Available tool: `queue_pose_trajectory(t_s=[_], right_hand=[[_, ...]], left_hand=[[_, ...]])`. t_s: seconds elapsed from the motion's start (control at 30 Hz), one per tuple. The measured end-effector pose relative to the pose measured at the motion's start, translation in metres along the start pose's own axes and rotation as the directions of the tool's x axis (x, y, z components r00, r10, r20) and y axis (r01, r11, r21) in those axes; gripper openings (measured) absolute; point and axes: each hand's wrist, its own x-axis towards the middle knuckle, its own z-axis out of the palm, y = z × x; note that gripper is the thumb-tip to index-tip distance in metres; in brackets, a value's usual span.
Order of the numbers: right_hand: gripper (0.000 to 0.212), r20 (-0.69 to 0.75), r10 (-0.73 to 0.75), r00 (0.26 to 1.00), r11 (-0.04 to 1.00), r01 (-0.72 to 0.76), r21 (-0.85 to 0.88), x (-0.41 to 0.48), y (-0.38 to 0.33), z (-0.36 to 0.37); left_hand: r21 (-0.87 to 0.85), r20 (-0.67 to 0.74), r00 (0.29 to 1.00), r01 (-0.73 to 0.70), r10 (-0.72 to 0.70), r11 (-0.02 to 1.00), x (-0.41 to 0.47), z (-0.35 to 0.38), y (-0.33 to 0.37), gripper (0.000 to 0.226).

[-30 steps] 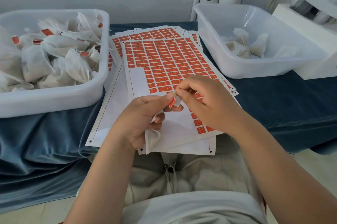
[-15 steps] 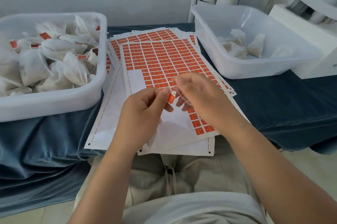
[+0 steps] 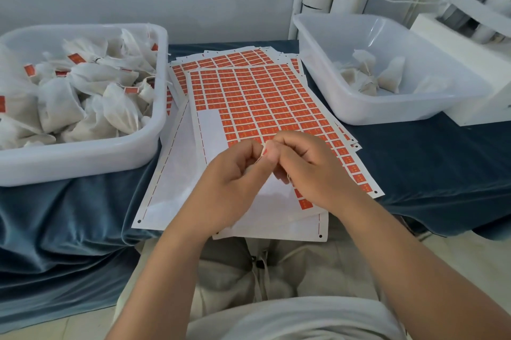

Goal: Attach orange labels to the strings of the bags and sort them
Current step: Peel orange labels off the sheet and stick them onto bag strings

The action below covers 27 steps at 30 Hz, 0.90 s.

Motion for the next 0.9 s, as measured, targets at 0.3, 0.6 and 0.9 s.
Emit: queue_pose_trajectory(t_s=[0.3,0.6,0.9], right_hand=[[0.024,0.008,-0.047,0.999,0.993,0.047,-0.105,0.003,0.004,-0.004],[0.025,0.102,-0.022,0.995,0.999,0.026,-0.040,0.002,0.000,-0.007],[0.035,-0.084,-0.123,0.989,0.978,0.106,-0.180,-0.003,0.005,0.009]], left_hand=[[0.021,-0.126,0.992,-0.011,0.013,1.000,0.003,-0.006,-0.007,0.034],[-0.003,-0.178,0.982,-0.059,0.057,0.998,0.004,0.000,-0.005,0.015],[0.206,-0.158,0.977,-0.106,0.140,0.973,0.001,0.003,-0.002,0.021]])
